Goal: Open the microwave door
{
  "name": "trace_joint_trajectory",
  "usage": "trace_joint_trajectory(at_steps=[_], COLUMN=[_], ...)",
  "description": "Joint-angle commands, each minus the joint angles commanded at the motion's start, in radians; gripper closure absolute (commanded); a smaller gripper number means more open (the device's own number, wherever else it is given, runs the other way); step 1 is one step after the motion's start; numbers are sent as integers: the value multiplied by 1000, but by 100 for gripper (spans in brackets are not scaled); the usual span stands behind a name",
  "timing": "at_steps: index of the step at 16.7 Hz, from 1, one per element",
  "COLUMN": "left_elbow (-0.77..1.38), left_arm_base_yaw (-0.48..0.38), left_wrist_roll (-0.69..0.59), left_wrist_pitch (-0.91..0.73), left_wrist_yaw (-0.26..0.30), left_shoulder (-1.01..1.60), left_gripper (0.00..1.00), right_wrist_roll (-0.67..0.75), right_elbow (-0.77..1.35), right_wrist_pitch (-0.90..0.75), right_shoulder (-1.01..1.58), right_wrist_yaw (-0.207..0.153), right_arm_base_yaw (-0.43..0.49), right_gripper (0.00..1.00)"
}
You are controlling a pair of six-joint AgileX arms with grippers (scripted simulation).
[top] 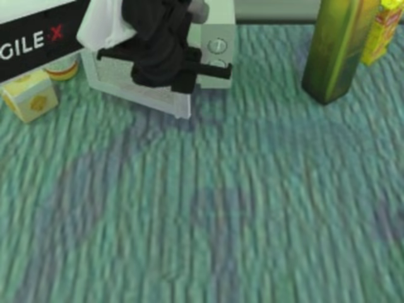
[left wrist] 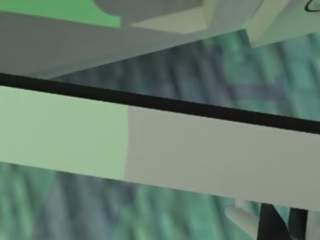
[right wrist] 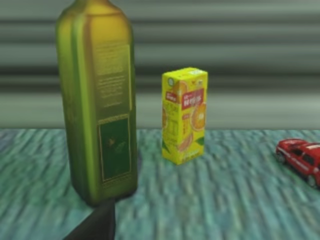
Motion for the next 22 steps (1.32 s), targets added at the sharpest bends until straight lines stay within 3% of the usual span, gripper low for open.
trace_joint_trajectory(at_steps=[22], left_elbow=[-26], left_arm_base_yaw=[5], left_wrist_roll=[26], left_wrist_pitch=[14], left_wrist_yaw=[17], left_shoulder=[-22], left_gripper=[100], right_wrist_roll=[0], right_elbow=[0], right_wrist_pitch=[0], right_shoulder=[0], right_wrist_yaw=[0], right_arm_base_yaw=[0], right_gripper=[0])
